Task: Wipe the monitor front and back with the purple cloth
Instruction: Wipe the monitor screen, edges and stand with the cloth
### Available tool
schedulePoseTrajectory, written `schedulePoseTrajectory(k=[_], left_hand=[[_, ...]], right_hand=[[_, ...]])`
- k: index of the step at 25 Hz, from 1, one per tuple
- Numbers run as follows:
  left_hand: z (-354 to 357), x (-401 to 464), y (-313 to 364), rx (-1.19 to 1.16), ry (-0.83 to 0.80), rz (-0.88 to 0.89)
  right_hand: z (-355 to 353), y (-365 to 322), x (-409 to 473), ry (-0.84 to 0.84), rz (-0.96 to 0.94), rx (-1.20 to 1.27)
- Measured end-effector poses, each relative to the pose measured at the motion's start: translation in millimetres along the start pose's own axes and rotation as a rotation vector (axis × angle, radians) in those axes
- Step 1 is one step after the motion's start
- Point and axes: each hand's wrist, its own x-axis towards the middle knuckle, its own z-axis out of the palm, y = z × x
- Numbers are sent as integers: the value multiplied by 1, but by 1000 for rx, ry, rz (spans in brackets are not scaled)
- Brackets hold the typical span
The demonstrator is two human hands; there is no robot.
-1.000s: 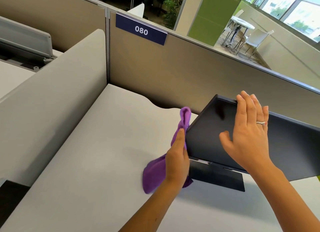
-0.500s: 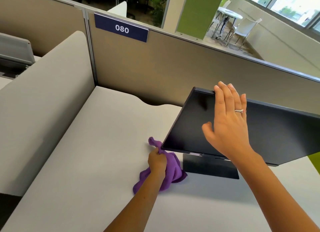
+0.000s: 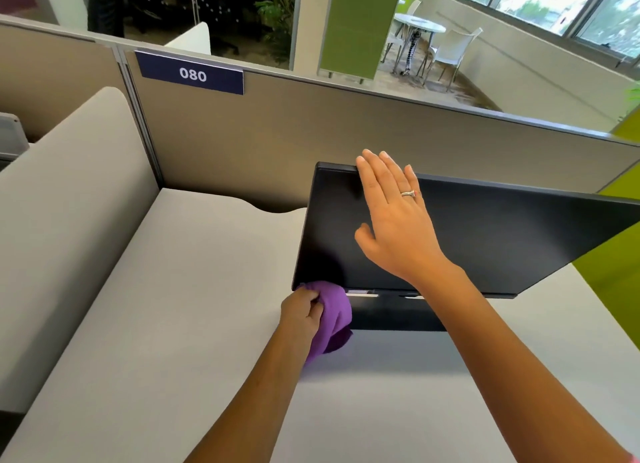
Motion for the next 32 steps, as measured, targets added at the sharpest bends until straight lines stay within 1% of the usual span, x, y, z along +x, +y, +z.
schedulePoseTrajectory(k=[2,3,5,6,7,8,10,11,12,13,14,16,18,19,20,21,22,23,25,26,28,29,32], left_hand=[[-8,-6,-4,2,22,38],[-12,-12,-6,10,61,45],[-21,-24,-16,-49,104,-11],[-27,-30,-25,-74,88,-47],[-31,-37,-32,-75,66,-74],[-32,-45,-38,-73,48,-91],[-30,-55,-50,-74,6,-118],[-28,-58,-54,-44,-19,-117],[-25,-62,-57,0,-33,-105],[-24,-63,-60,66,-22,-79],[-25,-62,-63,144,18,-21],[-35,-56,-65,374,198,177],[-56,-47,-66,748,378,444],[-69,-42,-68,977,427,530],[-79,-38,-72,1209,450,579],[-87,-34,-77,1419,440,615],[-94,-32,-82,1590,386,647],[-98,-31,-88,1706,313,644],[-107,-26,-102,1825,269,681],[-110,-24,-105,1853,248,647],[-122,-20,-110,1894,225,561],[-132,-17,-113,1903,234,548],[-154,-15,-117,1893,258,539]], right_hand=[[-2,2,-8,72,11,100],[0,2,-17,143,32,190],[14,3,-51,294,64,364],[28,3,-74,315,88,443],[43,2,-100,273,136,535],[58,2,-126,160,213,642],[84,-1,-169,-204,351,840],[97,-2,-184,-358,366,927],[110,-3,-193,-457,357,1006],[121,-4,-197,-511,350,1049],[130,-6,-197,-532,355,1039],[145,-7,-190,-474,407,919],[157,-6,-178,-403,528,809],[163,-5,-171,-383,602,797],[168,-6,-163,-382,677,806],[174,-11,-153,-381,741,816],[178,-18,-143,-359,801,833],[181,-27,-132,-315,868,854],[185,-50,-113,-195,1009,904],[187,-60,-105,-141,1035,905],[193,-77,-96,-87,990,862],[197,-85,-95,-66,970,861],[210,-101,-91,23,1027,929]])
